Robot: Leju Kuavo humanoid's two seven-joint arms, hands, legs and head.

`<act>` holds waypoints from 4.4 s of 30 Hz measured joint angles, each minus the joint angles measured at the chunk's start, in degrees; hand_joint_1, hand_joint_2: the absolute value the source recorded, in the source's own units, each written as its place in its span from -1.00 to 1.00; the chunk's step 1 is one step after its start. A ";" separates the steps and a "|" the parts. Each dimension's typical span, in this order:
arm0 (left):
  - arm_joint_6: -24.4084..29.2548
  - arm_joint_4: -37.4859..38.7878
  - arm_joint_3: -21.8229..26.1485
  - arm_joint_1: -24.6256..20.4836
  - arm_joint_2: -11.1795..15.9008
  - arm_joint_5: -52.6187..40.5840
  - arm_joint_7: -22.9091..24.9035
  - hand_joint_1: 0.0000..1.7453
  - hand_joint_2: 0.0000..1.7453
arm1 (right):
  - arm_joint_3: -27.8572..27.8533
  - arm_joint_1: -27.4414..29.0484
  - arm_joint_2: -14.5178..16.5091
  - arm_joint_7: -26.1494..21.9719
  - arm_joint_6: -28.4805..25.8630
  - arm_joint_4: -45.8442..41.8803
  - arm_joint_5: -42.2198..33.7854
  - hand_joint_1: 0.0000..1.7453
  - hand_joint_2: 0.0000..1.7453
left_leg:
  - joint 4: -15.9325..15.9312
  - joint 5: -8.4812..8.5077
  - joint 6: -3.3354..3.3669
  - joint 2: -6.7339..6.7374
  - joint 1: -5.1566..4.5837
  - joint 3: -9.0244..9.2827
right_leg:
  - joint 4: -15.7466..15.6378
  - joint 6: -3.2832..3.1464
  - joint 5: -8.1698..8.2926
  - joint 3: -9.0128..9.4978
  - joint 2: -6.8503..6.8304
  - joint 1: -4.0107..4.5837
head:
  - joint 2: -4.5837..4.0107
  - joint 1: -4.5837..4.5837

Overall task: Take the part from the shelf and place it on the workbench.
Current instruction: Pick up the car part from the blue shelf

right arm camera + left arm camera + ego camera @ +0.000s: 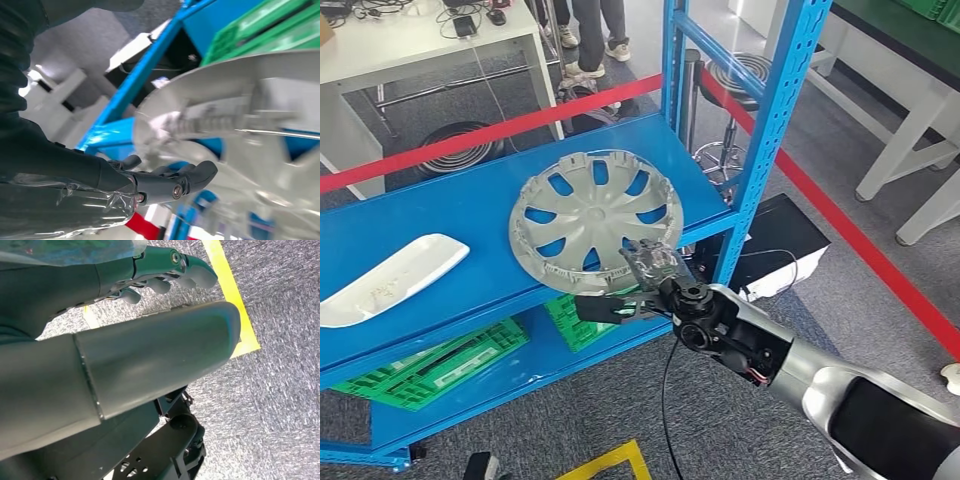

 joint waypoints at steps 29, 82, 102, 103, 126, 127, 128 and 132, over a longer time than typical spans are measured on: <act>-0.17 0.00 0.00 -0.12 0.16 -0.35 -0.09 -1.00 -1.00 | -4.13 0.31 -3.58 1.58 -1.49 6.28 16.49 -1.00 1.00 | 0.28 -0.06 -0.05 -0.07 -0.28 -0.07 | -0.04 0.02 0.02 0.16 -0.09 -0.21 | 0.00 0.00; -0.19 0.00 0.00 -0.37 0.14 -0.79 -0.69 -1.00 -1.00 | -4.42 -0.95 -3.34 -3.13 -2.80 -1.38 20.09 -1.00 1.00 | 0.28 -0.05 -0.04 -0.11 -0.28 0.00 | -0.04 0.03 0.03 0.30 -0.18 -0.21 | 0.00 0.01; -0.35 0.00 0.00 -0.84 0.10 -1.50 0.56 -1.00 -1.00 | -3.71 -3.93 2.05 -8.95 -10.81 23.00 13.21 -1.00 1.00 | 0.28 -0.05 -0.04 -0.13 -0.28 -0.01 | -0.04 0.03 0.02 0.29 -0.20 -0.21 | -0.01 0.00; -0.39 0.00 0.00 -0.84 0.10 -1.55 0.56 -1.00 -1.00 | -3.62 -4.22 2.24 -8.95 -10.94 23.66 13.29 -1.00 1.00 | 0.29 -0.05 -0.04 -0.13 -0.28 -0.01 | -0.04 0.03 0.02 0.29 -0.20 -0.21 | 0.00 0.01; -0.44 0.00 0.00 -0.83 0.10 -1.81 0.52 -1.00 -1.00 | -0.94 -6.72 3.92 -6.66 -11.68 28.94 20.35 -1.00 1.00 | 0.29 -0.05 -0.04 -0.14 -0.28 -0.01 | -0.04 0.03 0.03 0.30 -0.21 -0.21 | 0.01 0.01; -0.44 0.00 0.00 -0.83 0.10 -1.81 0.50 -1.00 -1.00 | -0.82 -6.81 3.92 -6.49 -11.49 28.80 21.00 -1.00 1.00 | 0.29 -0.05 -0.04 -0.14 -0.28 -0.01 | -0.04 0.03 0.03 0.30 -0.21 -0.21 | 0.00 0.00; -0.44 0.00 0.00 -0.82 0.10 -1.81 0.45 -1.00 -1.00 | -0.73 -6.88 3.92 -6.34 -11.17 28.51 21.66 -1.00 1.00 | 0.29 -0.05 -0.04 -0.14 -0.28 -0.01 | -0.04 0.03 0.03 0.30 -0.21 -0.21 | -0.01 0.00; -0.44 0.00 0.00 -0.79 0.10 -1.81 -0.02 -1.00 -1.00 | -0.23 -6.93 4.08 -5.89 -8.44 25.66 24.25 -1.00 1.00 | 0.29 -0.05 -0.04 -0.13 -0.28 0.00 | -0.04 0.03 0.03 0.29 -0.20 -0.21 | 0.00 0.01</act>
